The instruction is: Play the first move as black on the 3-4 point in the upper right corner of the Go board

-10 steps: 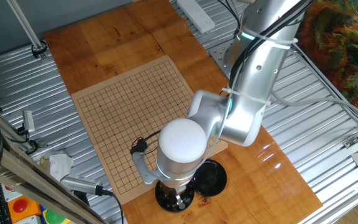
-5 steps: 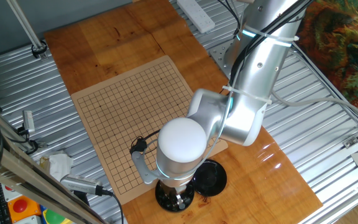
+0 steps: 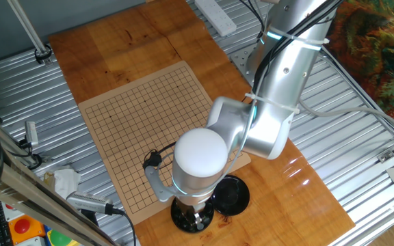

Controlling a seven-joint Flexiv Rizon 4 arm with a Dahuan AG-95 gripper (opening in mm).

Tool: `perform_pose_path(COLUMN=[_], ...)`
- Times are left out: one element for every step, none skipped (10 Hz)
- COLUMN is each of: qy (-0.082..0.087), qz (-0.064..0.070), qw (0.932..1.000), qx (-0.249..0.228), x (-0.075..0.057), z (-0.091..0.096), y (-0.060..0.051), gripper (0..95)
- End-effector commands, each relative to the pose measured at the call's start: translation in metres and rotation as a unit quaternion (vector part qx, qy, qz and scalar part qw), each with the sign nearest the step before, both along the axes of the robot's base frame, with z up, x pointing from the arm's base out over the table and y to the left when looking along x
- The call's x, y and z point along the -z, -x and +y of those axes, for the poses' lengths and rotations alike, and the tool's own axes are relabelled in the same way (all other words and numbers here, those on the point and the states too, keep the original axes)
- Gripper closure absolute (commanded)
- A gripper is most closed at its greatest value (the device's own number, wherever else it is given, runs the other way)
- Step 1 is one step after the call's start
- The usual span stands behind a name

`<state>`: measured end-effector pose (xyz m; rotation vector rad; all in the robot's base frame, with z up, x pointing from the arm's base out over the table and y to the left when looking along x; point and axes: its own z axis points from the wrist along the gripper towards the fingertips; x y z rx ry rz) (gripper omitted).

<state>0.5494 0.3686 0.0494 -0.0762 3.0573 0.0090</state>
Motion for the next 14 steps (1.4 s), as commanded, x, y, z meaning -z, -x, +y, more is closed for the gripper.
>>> perform_pose_path(qy=[-0.001,-0.001,-0.001,0.000,0.000,0.000,0.000,0.001,0.000,0.000,0.000,0.000,0.000,0.000], qz=[-0.001,-0.003,-0.003,-0.002,-0.001,-0.002,-0.001,-0.002,-0.002,-0.002,-0.002,-0.002,-0.002,-0.003], qw=[1.0000,1.0000,1.0000,1.0000,1.0000,1.0000,1.0000,1.0000,1.0000,1.0000,1.0000,1.0000,1.0000,1.0000], qx=[0.003,0.005,0.007,0.007,0.008,0.006,0.005,0.005,0.005,0.005,0.005,0.005,0.005,0.006], x=[0.005,0.007,0.008,0.008,0.010,0.011,0.012,0.012,0.012,0.011,0.011,0.011,0.011,0.011], z=[0.003,0.006,0.008,0.010,0.010,0.009,0.008,0.007,0.007,0.007,0.007,0.007,0.007,0.007], y=[0.006,0.008,0.009,0.010,0.012,0.014,0.015,0.016,0.016,0.016,0.016,0.016,0.016,0.016], gripper=[76.0,76.0,76.0,76.0,76.0,76.0,76.0,76.0,76.0,76.0,76.0,76.0,76.0,76.0])
